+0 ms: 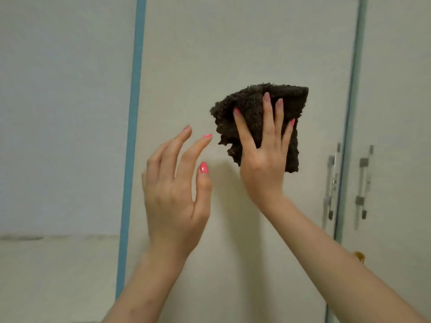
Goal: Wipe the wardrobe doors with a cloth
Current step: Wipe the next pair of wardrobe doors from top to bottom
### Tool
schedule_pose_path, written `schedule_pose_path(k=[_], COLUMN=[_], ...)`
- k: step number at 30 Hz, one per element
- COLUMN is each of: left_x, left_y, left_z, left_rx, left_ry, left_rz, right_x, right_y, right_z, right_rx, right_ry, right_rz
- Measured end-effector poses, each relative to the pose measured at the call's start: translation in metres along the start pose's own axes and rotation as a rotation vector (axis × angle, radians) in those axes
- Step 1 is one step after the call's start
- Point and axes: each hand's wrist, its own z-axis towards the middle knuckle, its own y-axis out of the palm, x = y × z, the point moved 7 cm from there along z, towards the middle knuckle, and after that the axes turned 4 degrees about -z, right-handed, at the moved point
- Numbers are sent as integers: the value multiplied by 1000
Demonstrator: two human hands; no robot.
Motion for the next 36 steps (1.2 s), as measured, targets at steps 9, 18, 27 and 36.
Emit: schedule_pose_path(k=[9, 18, 27, 36], left_x=[104, 189, 199, 195], left_y=[52, 112, 179, 264], left_z=[218, 333, 392, 444], left_rx=[41, 49, 18, -76], left_ry=[94, 96, 183, 249], left_rz=[-91, -138, -73, 79], right_x=[131, 218, 279, 376], right_y=[-2, -17, 15, 67], right_z=[246, 348, 363, 365], right_rx=[131, 7, -54, -193], right_ry=[36, -7, -24, 362], right_rz=[-239, -233, -269, -80])
